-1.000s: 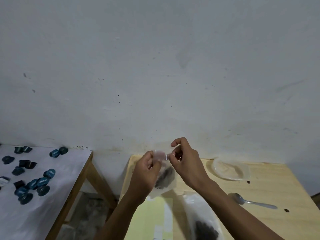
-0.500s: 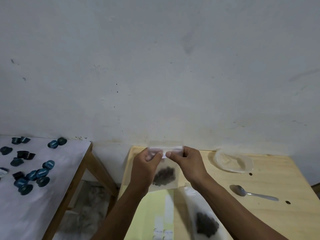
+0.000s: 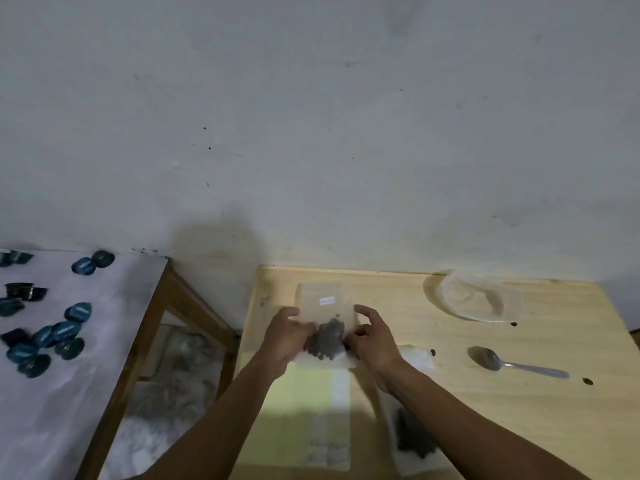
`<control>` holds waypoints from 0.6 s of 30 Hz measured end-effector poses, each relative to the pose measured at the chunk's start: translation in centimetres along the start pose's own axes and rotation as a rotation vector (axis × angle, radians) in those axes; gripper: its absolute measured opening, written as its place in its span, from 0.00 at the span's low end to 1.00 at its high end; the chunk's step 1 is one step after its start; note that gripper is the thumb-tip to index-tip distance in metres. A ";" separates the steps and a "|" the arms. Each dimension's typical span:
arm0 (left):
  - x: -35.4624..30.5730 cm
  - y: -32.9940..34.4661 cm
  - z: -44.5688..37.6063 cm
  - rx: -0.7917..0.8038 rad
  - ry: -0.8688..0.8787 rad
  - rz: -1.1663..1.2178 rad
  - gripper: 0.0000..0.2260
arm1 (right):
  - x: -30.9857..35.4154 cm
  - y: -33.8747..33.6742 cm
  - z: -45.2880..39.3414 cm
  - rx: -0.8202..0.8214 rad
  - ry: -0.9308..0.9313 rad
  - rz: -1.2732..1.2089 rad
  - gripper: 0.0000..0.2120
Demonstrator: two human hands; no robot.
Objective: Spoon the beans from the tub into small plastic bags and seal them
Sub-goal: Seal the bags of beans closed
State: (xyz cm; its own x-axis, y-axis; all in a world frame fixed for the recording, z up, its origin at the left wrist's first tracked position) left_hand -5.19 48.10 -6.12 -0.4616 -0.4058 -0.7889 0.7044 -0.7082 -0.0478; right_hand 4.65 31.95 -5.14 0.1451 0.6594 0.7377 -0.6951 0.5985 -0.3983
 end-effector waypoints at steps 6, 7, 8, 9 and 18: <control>0.6 -0.1 -3.1 -0.059 0.118 -0.222 0.25 | -0.2 1.4 -3.4 -0.054 0.018 0.154 0.27; 0.3 -0.2 -3.5 -0.081 0.142 -0.280 0.26 | 0.2 1.6 -3.6 -0.052 -0.004 0.187 0.26; 0.4 -0.3 -4.1 -0.102 0.161 -0.337 0.27 | 0.6 1.7 -3.9 -0.050 -0.029 0.220 0.25; 0.5 -0.3 -4.5 -0.114 0.163 -0.393 0.28 | 0.9 1.8 -4.2 -0.053 -0.054 0.252 0.24; 1.2 -0.7 -5.7 -0.190 0.196 -0.603 0.27 | 1.2 2.6 -5.4 0.003 -0.074 0.593 0.22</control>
State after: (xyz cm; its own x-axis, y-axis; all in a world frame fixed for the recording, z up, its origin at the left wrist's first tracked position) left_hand -3.16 51.38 -10.55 -0.7110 0.1556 -0.6857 0.4443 -0.6565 -0.6096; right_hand 6.86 36.76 -8.21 -0.3177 0.8473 0.4256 -0.6441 0.1365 -0.7526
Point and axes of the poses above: each hand's wrist, its own z-axis away from the middle knuckle, its own y-axis out of the palm, x = y × z, the point moved 8 cm from there along -z, towards the middle knuckle, and after that the axes turned 14 degrees about z, right-handed, at the moved point
